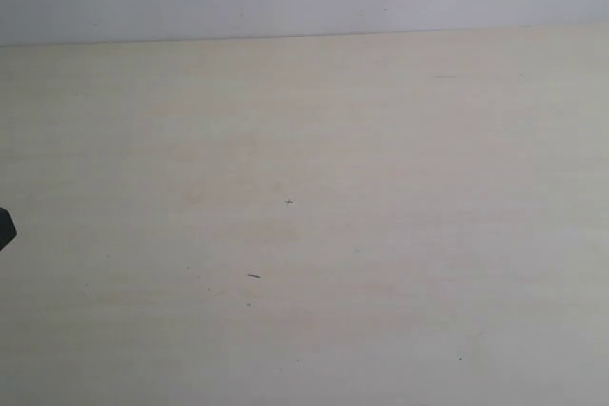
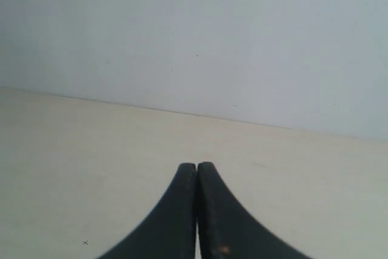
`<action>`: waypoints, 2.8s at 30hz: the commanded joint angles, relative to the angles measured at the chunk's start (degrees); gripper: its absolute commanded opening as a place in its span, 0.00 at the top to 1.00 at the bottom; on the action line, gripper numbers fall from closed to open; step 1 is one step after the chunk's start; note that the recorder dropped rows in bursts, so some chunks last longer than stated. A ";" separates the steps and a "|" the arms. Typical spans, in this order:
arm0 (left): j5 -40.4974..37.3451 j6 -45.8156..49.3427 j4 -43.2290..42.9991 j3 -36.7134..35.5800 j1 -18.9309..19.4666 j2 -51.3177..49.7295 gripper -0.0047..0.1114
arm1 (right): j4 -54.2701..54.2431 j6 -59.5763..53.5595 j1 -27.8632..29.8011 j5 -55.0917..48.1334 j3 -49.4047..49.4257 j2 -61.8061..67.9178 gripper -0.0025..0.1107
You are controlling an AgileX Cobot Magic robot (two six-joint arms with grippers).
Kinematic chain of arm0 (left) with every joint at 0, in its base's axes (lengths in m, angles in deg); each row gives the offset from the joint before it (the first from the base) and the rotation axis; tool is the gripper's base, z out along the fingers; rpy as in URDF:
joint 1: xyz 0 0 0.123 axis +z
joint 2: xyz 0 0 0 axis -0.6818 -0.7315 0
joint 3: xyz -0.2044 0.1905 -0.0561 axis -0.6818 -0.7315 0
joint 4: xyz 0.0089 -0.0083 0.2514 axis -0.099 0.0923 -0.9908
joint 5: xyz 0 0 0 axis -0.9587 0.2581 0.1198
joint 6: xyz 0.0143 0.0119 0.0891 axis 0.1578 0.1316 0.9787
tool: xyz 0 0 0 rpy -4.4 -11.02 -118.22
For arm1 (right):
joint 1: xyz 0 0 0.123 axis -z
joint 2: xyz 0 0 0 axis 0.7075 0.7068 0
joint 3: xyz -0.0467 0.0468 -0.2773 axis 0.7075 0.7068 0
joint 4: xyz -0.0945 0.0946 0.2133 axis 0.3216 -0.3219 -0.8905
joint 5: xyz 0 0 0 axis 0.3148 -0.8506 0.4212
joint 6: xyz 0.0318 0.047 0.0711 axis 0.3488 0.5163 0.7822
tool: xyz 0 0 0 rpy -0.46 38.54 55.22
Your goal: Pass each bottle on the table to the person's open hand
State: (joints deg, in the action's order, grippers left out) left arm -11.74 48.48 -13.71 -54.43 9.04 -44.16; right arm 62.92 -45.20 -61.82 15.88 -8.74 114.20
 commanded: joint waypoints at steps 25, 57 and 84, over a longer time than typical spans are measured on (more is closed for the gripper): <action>0.40 -0.09 0.43 -0.26 0.02 0.32 0.96 | 1.36 -0.30 16.31 10.40 33.32 -29.82 0.98; 0.40 -0.09 0.43 -0.26 0.02 0.32 0.96 | 5.20 -0.62 16.31 9.97 36.43 -29.82 0.98; 0.73 0.81 -3.18 -0.26 17.65 3.60 0.96 | 5.20 -0.11 16.31 9.97 36.43 -29.82 0.98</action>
State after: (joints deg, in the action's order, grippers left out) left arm -11.60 49.22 -16.81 -54.43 26.28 -40.73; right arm 67.76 -45.41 -45.84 25.65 27.41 84.74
